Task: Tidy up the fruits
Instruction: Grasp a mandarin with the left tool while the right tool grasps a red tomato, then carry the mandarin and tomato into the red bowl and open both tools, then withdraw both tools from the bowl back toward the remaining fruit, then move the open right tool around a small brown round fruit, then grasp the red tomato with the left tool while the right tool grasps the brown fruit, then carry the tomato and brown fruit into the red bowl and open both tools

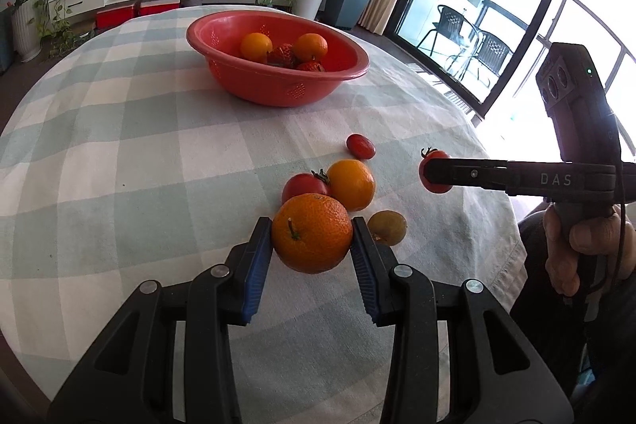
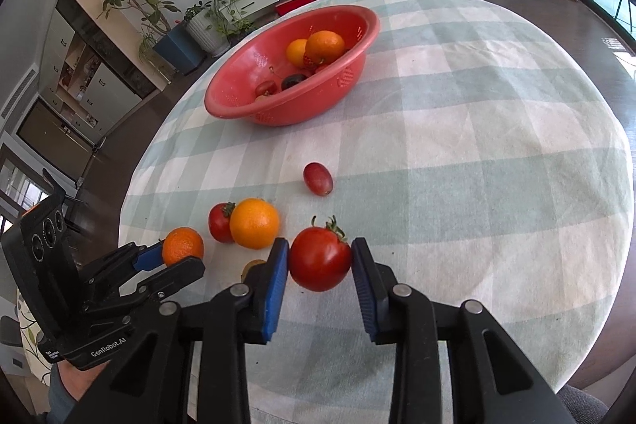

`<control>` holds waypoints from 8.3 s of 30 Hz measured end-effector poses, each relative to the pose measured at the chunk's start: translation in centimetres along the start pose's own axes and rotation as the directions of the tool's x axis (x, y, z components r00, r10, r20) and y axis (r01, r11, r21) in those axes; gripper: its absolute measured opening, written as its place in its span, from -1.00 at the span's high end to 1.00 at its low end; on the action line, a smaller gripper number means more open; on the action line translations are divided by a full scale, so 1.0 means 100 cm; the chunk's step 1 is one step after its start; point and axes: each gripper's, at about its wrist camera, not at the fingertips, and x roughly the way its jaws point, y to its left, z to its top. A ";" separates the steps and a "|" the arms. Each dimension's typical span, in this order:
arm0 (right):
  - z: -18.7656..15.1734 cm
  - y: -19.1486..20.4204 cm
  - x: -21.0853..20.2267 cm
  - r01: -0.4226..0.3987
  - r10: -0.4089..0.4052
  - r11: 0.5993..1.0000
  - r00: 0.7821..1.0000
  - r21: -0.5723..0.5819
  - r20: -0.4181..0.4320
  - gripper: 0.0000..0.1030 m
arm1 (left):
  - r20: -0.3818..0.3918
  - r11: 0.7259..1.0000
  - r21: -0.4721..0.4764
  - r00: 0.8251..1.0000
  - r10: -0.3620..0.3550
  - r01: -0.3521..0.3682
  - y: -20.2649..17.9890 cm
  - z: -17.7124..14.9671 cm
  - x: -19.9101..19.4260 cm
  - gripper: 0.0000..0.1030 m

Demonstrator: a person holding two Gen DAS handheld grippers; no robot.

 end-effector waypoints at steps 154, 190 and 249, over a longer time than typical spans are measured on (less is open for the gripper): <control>-0.030 0.029 0.019 0.028 -0.015 0.979 0.998 -0.201 0.065 0.40 | -0.223 0.914 0.404 0.973 0.066 0.030 -0.021 0.030 0.067 0.06; -0.028 0.026 0.015 0.021 -0.006 0.984 0.996 -0.175 0.086 0.40 | -0.127 0.965 0.260 0.992 0.007 0.026 0.004 0.037 0.035 0.42; 0.115 0.064 0.098 0.163 -0.140 0.923 0.986 -0.349 0.091 0.35 | -0.028 0.977 0.186 0.994 0.109 -0.102 0.055 0.180 0.114 0.08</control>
